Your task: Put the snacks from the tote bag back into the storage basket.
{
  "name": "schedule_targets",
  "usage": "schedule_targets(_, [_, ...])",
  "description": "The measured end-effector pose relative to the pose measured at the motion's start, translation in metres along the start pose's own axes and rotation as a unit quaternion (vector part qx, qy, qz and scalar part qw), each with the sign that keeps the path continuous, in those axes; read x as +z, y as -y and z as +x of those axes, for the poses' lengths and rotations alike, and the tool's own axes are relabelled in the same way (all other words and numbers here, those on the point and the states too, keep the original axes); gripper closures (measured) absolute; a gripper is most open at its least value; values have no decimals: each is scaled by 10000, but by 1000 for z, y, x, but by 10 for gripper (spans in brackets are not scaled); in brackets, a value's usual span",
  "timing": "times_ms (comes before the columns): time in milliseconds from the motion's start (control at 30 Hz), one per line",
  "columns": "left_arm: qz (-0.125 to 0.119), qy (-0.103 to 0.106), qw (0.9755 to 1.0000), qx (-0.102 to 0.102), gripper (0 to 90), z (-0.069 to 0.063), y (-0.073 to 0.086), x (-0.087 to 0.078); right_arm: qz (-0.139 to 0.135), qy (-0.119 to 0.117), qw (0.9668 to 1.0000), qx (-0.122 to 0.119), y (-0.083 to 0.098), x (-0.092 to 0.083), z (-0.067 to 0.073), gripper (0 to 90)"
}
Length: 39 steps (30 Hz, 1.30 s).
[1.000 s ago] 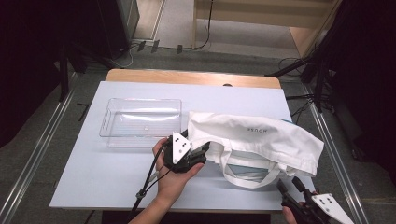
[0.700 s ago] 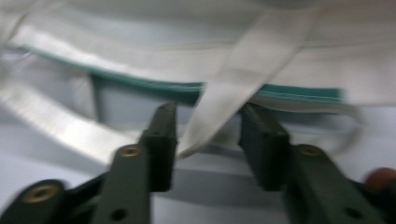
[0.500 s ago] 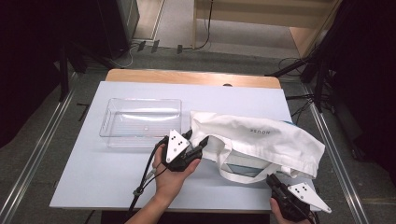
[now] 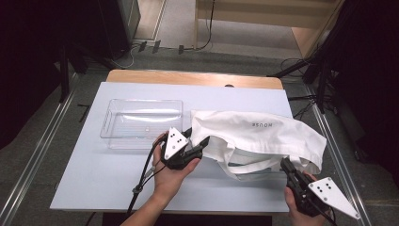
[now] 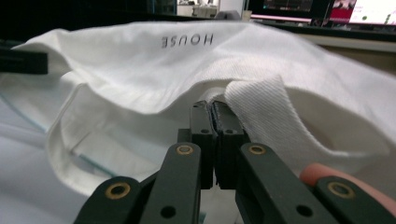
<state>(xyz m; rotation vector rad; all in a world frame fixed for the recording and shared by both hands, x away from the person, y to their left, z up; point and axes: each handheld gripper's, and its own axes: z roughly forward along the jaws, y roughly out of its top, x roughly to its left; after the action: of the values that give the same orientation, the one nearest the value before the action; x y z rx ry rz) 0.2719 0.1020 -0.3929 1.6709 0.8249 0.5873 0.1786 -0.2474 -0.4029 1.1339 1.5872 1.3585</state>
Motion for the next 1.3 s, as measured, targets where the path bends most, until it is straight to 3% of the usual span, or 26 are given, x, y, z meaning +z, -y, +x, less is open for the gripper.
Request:
schedule_targets(133, [-42,4,10000,75,482,0,-3,-2,-191,57,9998,-95,-27,11,-4,893])
schedule_targets(400, [-36,66,9999,132,546,-3,-5,-4,-299,241,9987,-336,-56,27,-17,890])
schedule_targets(533, [-40,39,9999,121,502,-4,-8,-4,-305,277,9983,-418,-60,32,-21,883])
schedule_targets(733, [39,-157,9996,215,435,-8,-11,-4,-255,259,9988,-341,-62,41,-25,873])
schedule_targets(933, [-18,-199,9994,282,311,-11,-14,-11,-263,235,9989,-315,-60,47,-26,869])
schedule_targets(1100, [-35,-334,9974,633,283,-20,-17,-11,-305,163,9988,-341,-59,48,-21,872])
schedule_targets(1200, [156,-173,9966,796,280,-25,-16,-2,-308,152,9989,-324,-60,50,-20,872])
schedule_targets(1300, [278,-159,9953,910,275,-29,-13,7,-296,154,9989,-328,-59,50,-20,872])
